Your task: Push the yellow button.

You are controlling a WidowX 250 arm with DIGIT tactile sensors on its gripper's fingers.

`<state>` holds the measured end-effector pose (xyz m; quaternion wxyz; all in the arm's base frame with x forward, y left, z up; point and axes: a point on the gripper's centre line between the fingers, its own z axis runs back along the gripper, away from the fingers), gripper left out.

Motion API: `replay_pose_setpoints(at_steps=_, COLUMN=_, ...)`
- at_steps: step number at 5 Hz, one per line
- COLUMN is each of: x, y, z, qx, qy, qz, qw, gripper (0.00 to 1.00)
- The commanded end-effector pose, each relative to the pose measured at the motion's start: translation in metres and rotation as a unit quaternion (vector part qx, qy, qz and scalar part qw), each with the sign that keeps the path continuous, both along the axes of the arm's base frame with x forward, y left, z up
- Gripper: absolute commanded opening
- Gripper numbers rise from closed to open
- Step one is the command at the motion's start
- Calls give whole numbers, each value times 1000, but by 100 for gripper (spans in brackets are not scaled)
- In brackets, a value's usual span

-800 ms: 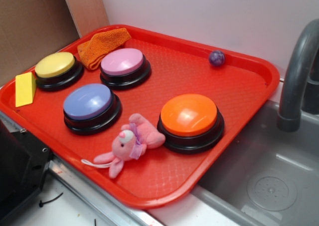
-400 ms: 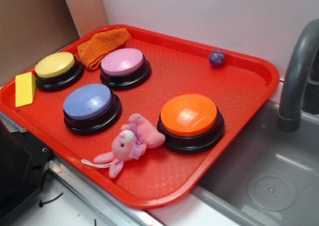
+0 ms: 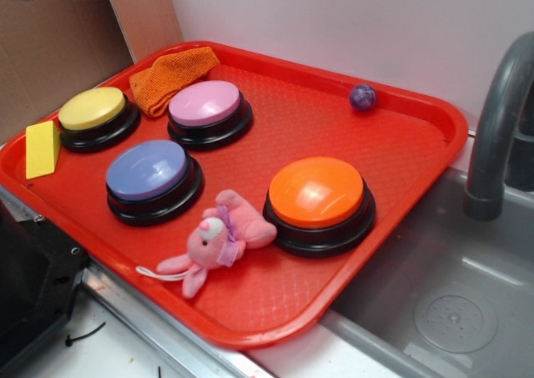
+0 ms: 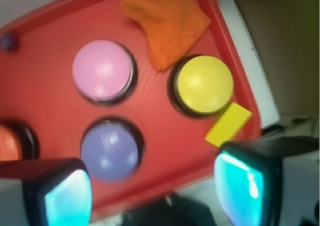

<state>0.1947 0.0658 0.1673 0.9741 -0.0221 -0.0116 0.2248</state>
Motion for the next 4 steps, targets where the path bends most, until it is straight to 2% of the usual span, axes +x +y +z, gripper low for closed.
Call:
replay_pose_setpoints(at_steps=1, x=11, y=79, z=-60, qx=43, qy=-34, qz=50, qw=997, gripper=100)
replay_pose_setpoints(at_steps=2, x=10, y=87, z=-81, qx=61, qy=-24, qz=13, qw=998, gripper=100)
replay_pose_setpoints(at_steps=4, x=7, y=86, z=-110, qx=71, qy=11, qz=-18, qw=997, gripper=100)
